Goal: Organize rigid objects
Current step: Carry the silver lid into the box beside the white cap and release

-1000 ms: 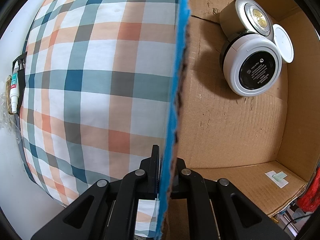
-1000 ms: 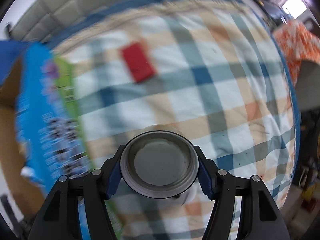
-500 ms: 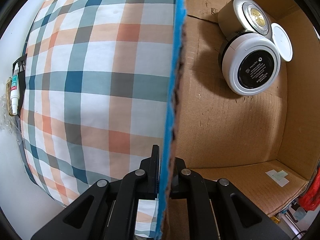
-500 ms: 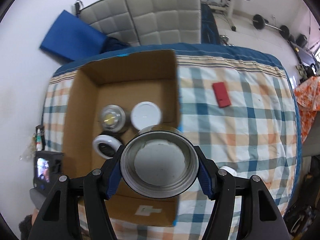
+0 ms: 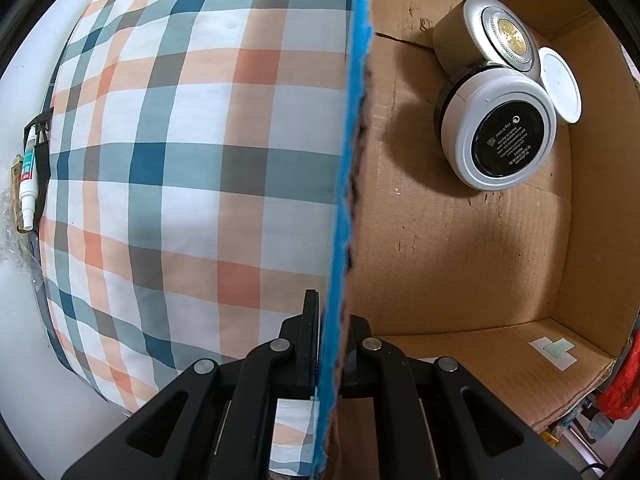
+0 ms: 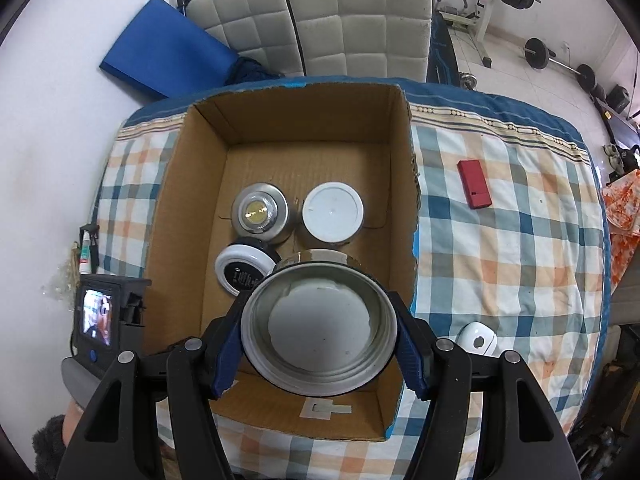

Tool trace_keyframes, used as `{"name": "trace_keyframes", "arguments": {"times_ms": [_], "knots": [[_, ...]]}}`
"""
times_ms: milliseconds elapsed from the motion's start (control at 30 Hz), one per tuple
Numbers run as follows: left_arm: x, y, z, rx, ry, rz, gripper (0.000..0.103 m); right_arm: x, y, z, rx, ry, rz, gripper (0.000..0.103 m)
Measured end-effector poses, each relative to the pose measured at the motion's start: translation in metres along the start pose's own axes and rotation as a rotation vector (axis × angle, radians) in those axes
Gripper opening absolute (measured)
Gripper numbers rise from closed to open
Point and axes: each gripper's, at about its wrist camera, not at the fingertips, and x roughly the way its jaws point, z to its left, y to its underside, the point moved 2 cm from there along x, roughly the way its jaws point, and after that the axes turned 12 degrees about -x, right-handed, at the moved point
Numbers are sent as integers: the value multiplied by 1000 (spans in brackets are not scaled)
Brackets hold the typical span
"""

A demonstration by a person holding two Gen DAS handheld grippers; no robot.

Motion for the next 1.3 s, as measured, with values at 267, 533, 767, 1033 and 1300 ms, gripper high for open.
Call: {"name": "trace_keyframes", "arguments": {"times_ms": [267,533,767,1033,1300], "knots": [[-1,0,2,1,2,0,4,28,3,1,-19,46,41,67],[0,4,4,-3,6,1,4,66,4,11,-76,133,92,67],[2,7,7,-9,8,4,4,94,3,12,-91,160,138,67],[2,7,7,-13,9,5,4,115,2,8,-92,177,183,67],[2,7,8,-12,8,6,4,127,-2,0,-71,168,208,68]]}}
